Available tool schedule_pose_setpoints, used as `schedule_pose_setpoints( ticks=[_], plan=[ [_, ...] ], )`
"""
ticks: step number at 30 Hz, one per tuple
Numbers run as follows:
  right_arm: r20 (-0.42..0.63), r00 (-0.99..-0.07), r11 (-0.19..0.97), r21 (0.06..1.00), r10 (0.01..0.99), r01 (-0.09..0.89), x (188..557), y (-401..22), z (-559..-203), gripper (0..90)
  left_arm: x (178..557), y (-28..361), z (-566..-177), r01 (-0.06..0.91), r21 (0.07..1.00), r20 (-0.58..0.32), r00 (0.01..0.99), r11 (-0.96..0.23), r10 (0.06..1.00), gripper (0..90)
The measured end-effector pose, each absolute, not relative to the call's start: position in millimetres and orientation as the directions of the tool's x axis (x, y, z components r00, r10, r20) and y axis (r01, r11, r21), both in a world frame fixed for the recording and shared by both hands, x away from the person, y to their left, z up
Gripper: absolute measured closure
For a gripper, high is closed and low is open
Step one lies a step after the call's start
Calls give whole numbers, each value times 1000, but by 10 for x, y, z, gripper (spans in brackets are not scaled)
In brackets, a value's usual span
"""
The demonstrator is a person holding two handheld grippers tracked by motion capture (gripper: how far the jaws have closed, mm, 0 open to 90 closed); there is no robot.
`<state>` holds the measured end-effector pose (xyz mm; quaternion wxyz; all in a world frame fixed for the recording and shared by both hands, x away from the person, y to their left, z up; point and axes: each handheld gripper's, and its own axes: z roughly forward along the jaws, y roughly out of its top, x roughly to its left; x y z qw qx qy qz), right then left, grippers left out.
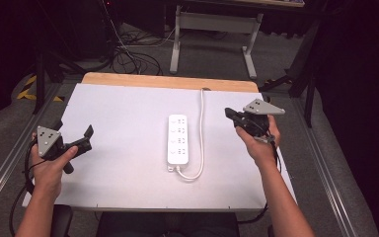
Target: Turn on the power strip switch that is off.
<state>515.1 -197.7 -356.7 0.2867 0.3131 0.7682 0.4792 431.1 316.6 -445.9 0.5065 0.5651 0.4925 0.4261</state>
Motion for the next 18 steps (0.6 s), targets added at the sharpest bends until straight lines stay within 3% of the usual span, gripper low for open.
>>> schedule_pose_setpoints(
  ticks=[18],
  plan=[
    [-181,-734,468,860,654,204,5408,-1323,-3454,900,4321,3166,-4462,125,992,-17,158,-3,987,27]
  ],
)
